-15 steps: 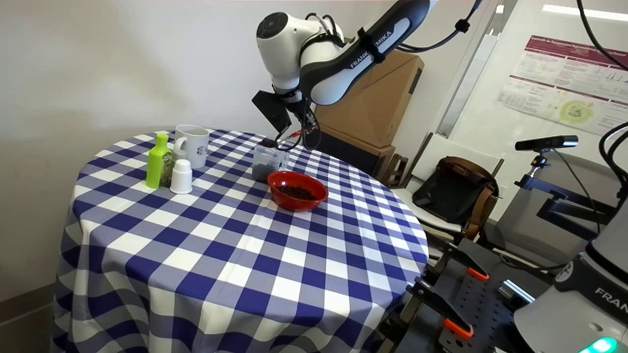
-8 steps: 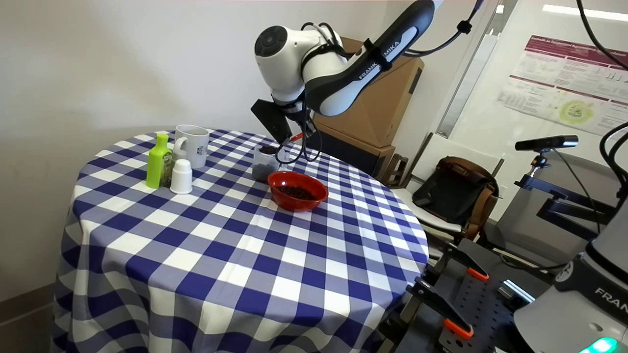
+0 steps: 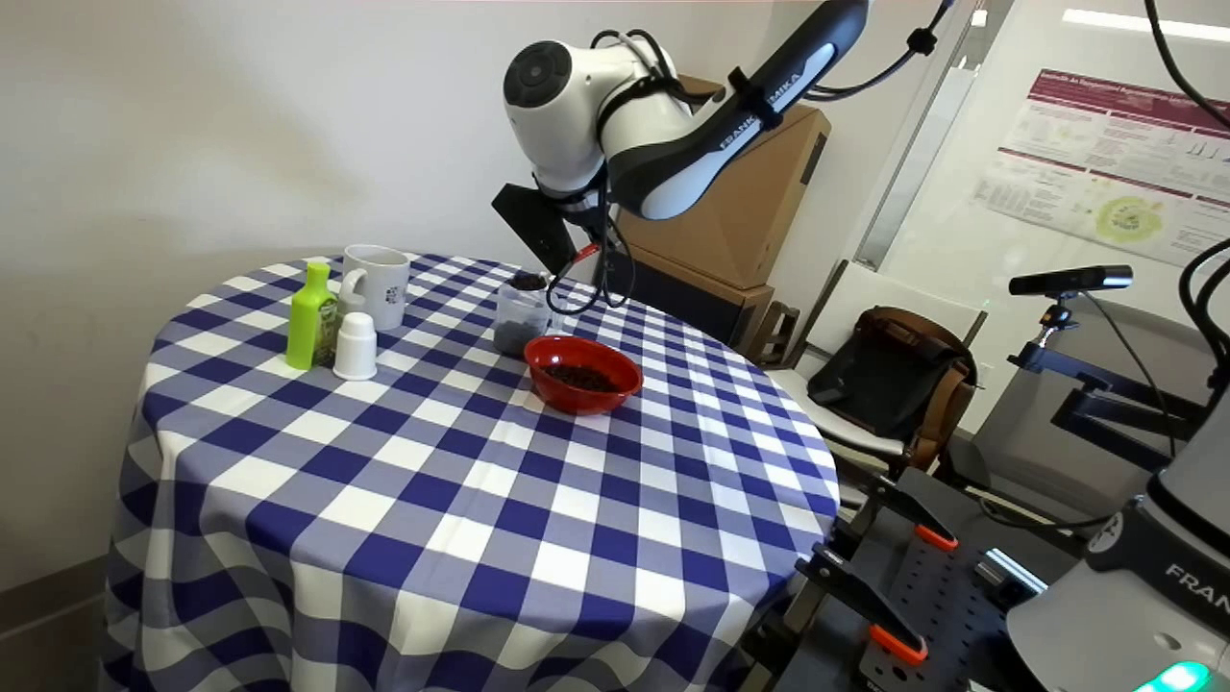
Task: Transfer a spoonful of contents from the bowl into the jar
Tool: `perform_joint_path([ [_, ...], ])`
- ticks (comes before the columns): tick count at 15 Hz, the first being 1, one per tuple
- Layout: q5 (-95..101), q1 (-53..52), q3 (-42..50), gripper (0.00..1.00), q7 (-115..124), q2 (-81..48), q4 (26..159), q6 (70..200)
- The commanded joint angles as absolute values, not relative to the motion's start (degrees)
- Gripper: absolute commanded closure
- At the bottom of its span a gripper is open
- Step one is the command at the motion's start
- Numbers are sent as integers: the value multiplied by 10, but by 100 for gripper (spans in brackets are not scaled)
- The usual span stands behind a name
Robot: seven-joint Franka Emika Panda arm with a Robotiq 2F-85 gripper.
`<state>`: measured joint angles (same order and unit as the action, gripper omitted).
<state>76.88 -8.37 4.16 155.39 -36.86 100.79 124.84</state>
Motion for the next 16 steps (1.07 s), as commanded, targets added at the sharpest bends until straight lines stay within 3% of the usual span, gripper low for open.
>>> perform_joint_path([
  [1,793,-102,59,95,1585,-343,1028,1256],
  [16,815,-141,106,95,1585,-332,1042,1254],
])
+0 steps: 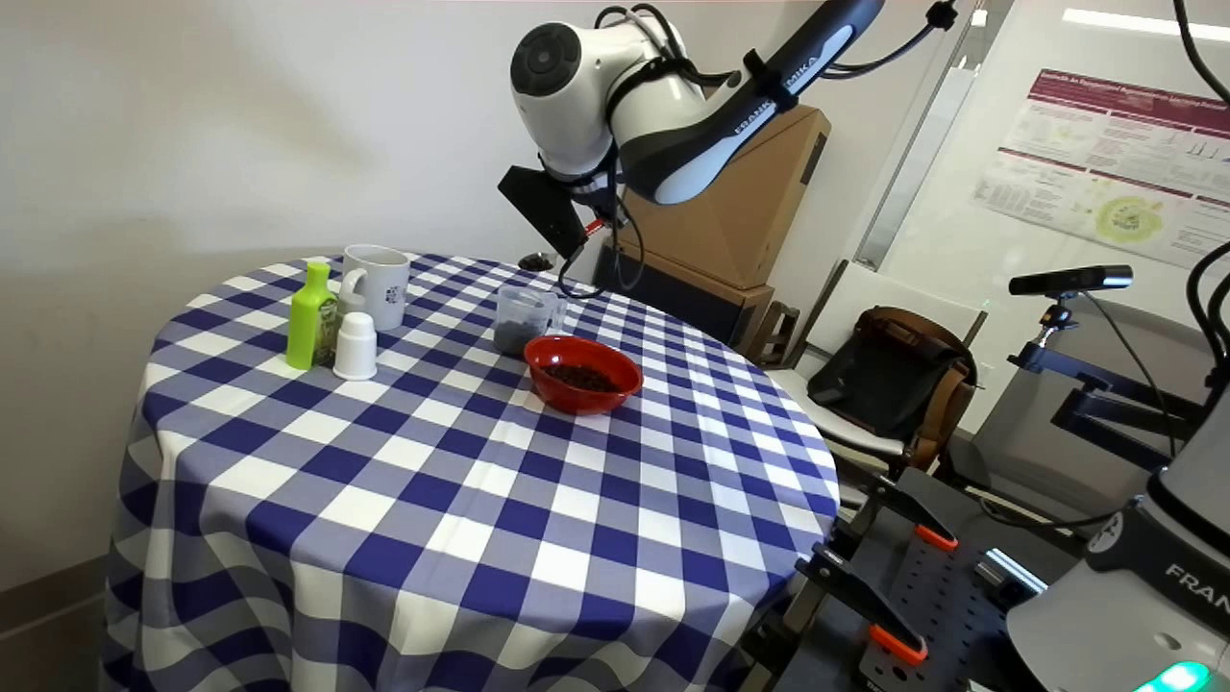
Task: Transfer a spoonful of contents from the bowl into the jar
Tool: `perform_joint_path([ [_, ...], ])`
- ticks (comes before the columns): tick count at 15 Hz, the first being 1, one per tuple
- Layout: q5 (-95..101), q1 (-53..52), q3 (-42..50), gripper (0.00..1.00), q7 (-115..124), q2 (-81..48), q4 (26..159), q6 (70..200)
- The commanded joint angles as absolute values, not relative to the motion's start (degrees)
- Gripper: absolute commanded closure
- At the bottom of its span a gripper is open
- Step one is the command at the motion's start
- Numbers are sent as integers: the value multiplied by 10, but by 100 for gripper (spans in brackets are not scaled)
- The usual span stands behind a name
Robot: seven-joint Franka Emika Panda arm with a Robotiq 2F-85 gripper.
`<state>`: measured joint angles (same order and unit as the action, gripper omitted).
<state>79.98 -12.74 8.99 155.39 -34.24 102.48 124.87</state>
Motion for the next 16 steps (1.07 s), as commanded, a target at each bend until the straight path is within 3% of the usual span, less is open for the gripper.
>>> perform_joint_path([
  [1,815,-143,108,95,1585,-332,1043,1254],
  [16,825,-221,182,95,1585,-351,1031,1245],
])
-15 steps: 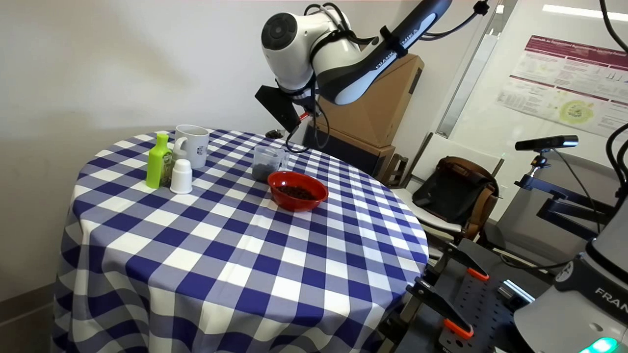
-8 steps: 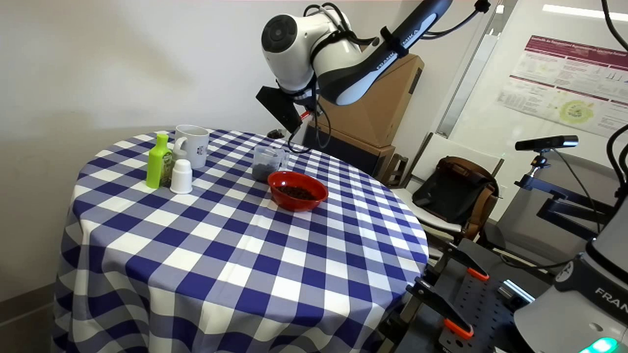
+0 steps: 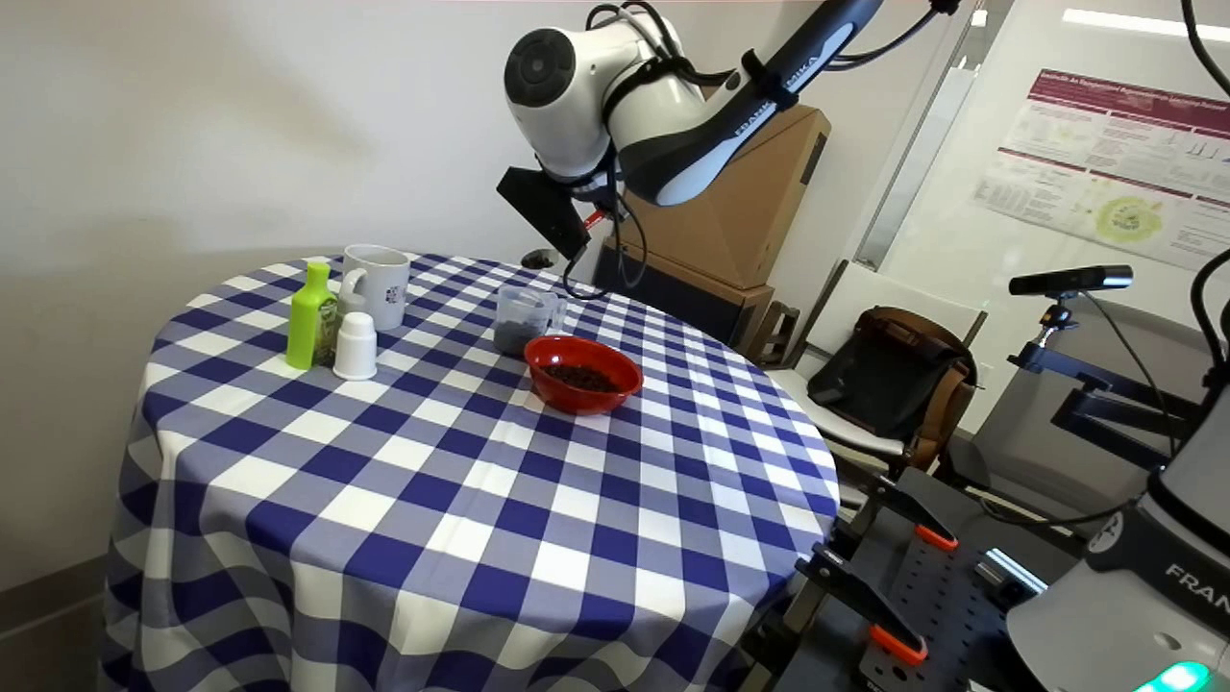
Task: Transfer a spoonful of contents from the bowl into the jar
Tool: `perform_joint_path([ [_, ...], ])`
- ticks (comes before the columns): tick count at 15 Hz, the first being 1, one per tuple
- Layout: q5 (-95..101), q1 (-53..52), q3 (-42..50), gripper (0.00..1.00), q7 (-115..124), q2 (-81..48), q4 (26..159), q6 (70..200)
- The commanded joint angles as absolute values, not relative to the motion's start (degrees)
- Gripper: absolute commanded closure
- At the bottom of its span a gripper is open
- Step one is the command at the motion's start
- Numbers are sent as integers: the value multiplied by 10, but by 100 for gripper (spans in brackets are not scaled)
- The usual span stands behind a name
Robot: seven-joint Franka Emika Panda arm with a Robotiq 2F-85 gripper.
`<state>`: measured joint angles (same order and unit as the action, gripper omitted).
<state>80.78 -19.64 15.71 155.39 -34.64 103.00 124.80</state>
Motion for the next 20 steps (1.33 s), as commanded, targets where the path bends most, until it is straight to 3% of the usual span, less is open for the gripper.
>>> perform_joint_path([
  [1,825,-227,189,95,1585,-353,1030,1245],
  [20,810,-343,308,95,1584,-394,1026,1254],
])
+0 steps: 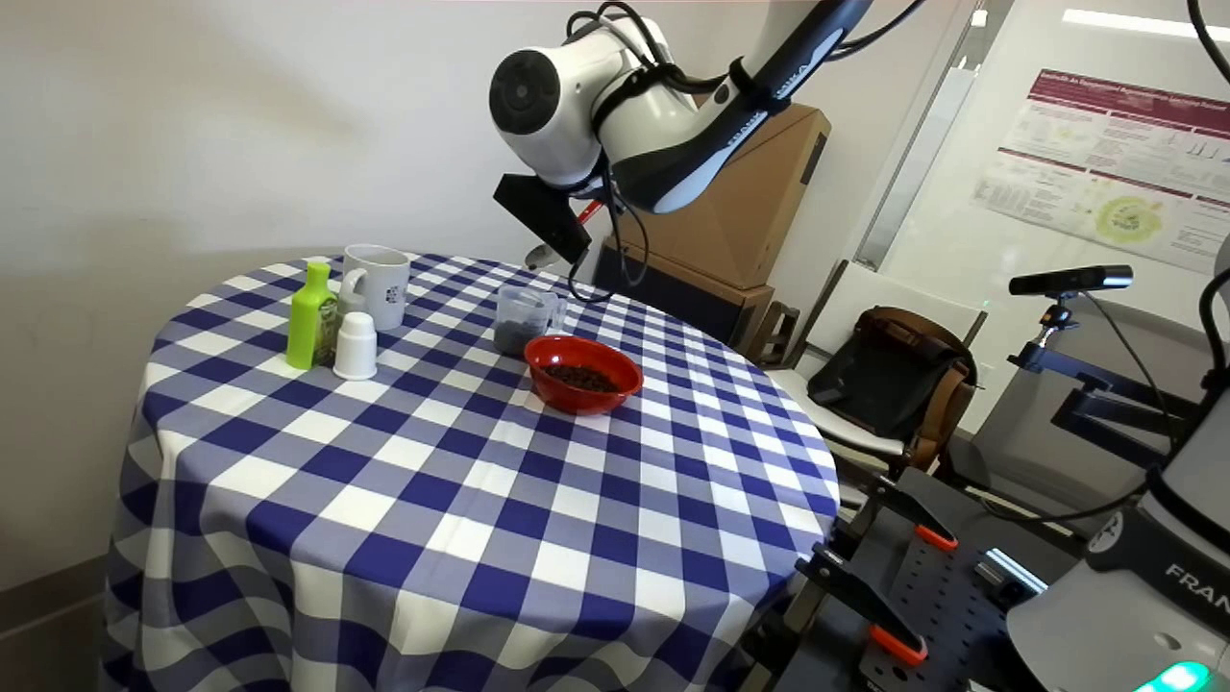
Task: Transfer a spoonful of contents from the bowl into the jar
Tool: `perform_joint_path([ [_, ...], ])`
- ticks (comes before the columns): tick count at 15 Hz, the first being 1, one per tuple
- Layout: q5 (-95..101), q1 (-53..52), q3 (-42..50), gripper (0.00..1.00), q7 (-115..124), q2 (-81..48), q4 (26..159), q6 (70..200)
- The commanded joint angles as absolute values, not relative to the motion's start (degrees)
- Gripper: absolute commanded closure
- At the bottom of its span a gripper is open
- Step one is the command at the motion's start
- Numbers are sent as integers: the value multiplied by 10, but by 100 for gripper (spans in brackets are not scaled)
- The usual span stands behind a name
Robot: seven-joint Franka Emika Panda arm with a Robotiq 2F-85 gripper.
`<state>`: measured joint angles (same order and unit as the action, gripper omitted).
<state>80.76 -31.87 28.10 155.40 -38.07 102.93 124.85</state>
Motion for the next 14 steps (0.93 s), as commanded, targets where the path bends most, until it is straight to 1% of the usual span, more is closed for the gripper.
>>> perform_joint_path([
  [1,809,-347,313,95,1584,-396,1026,1254],
  [4,802,-355,320,95,1584,-395,1037,1259],
  [9,739,-322,298,95,1568,-342,1098,1309],
  [10,771,-233,200,95,1567,-298,1106,1277],
  [14,747,-123,116,95,1560,-232,1140,1301],
])
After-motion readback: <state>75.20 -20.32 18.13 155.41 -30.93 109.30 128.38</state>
